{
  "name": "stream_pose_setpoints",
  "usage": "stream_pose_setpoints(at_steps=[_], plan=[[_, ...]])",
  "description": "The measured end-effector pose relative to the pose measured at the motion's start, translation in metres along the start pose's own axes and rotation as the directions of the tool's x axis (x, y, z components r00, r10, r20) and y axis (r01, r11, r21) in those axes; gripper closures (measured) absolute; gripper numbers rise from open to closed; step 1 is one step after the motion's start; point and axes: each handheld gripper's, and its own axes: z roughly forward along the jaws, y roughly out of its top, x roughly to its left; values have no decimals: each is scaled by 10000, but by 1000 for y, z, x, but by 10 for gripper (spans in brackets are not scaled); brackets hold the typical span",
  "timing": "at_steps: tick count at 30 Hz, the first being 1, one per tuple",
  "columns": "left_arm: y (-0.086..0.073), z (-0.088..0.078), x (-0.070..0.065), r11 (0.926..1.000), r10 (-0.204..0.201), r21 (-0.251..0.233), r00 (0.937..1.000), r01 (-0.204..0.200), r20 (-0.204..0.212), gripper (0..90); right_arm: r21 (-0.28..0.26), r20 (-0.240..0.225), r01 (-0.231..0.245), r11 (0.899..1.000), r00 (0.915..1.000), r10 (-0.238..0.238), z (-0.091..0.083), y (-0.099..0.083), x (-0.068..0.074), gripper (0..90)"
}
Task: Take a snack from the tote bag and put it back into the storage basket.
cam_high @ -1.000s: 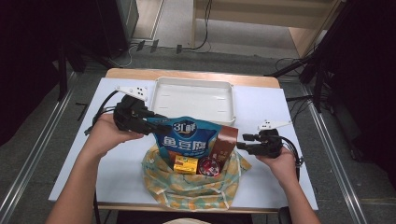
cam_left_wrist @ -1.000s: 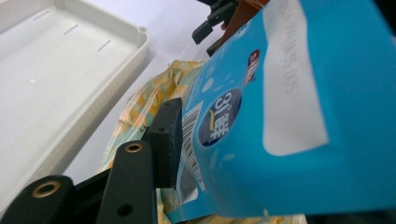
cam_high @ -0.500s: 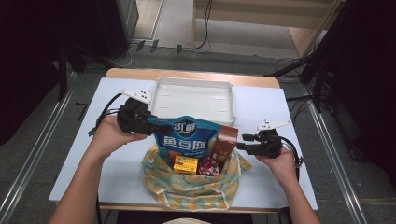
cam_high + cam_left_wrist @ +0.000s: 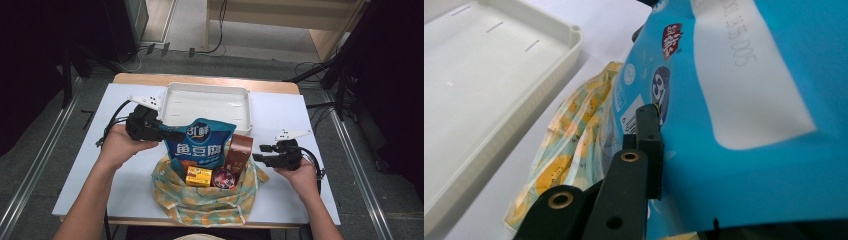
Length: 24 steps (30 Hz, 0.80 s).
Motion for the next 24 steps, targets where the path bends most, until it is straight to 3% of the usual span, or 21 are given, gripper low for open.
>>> stream_pose_setpoints(at_steps=[9,12,18,21,24], plan=[[2,3,0,9983,-439,-369,9988,447,214,887,-2,-41,42,10000,10000,-42,1,0,0,484],[5,4,-3,9974,-423,-578,9989,435,223,890,109,-40,-78,9999,10000,78,1,0,0,484],[9,5,-5,9892,-710,-1256,9965,760,435,892,144,-24,-3,9999,10000,4,1,-1,0,478],[12,7,-5,9859,-856,-1388,9943,938,634,893,99,-8,-39,9999,10000,39,0,-1,0,477],[17,8,-8,9862,-815,-1403,9952,883,535,893,70,9,-30,10000,10000,29,-1,-1,0,477]])
